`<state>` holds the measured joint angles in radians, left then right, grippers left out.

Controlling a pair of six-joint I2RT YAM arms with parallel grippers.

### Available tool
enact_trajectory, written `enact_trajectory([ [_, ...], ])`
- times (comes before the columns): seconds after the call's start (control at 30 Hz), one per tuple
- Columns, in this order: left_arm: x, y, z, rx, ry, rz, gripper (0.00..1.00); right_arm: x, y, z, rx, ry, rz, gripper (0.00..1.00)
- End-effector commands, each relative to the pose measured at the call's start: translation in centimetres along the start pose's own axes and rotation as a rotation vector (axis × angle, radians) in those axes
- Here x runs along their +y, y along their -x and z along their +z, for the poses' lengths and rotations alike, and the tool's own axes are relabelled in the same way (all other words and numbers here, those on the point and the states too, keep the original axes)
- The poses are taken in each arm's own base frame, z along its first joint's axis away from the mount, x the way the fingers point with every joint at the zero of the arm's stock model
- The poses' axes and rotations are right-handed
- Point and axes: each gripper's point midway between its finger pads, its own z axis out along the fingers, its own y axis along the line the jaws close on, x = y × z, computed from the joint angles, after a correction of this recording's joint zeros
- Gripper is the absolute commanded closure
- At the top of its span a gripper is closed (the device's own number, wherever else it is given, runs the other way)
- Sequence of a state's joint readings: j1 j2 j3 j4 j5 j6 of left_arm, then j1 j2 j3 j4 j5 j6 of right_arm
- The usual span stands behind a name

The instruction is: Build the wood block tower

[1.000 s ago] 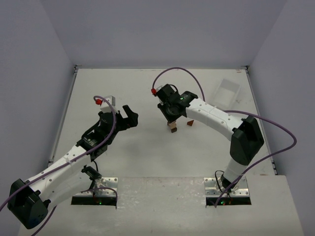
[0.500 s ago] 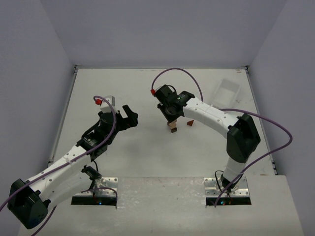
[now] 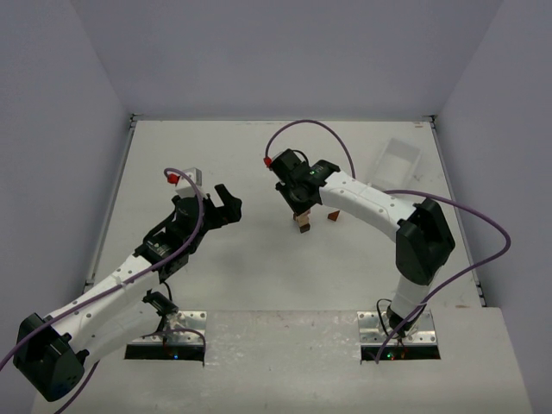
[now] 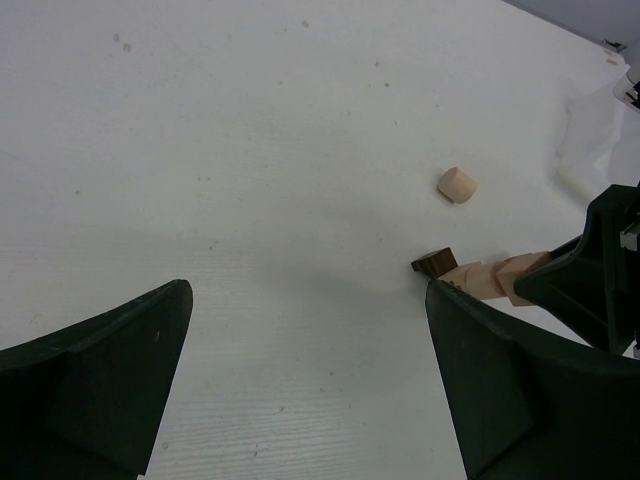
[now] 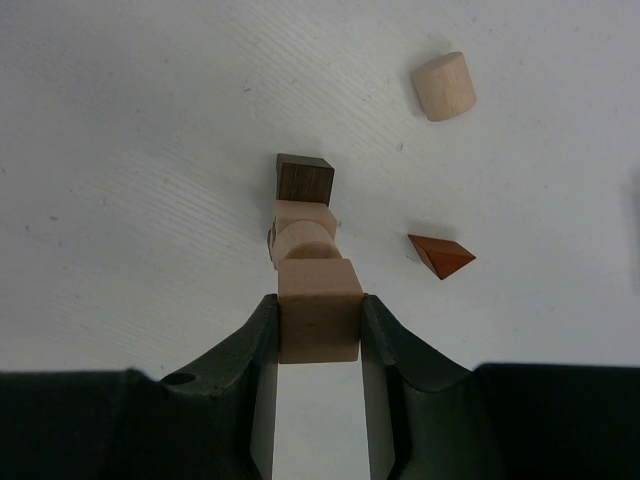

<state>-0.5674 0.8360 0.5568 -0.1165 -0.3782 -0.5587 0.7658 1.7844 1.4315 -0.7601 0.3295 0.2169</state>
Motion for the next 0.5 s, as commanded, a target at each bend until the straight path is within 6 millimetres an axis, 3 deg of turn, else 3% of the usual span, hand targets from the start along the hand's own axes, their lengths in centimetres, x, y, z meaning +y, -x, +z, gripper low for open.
enact_trajectory([
  [0.0,-0.08,1.01,0.04,-0.034,0.001,-0.024,0.00,0.01,2.02,-0.47,-0.061,0.004,0.022,0.82],
  [0.47,0.12,1.02,0.02,-0.036,0.011,-0.027,0.00,0.20,1.55,-0.05,-0.053,0.010,0.018,0.79],
])
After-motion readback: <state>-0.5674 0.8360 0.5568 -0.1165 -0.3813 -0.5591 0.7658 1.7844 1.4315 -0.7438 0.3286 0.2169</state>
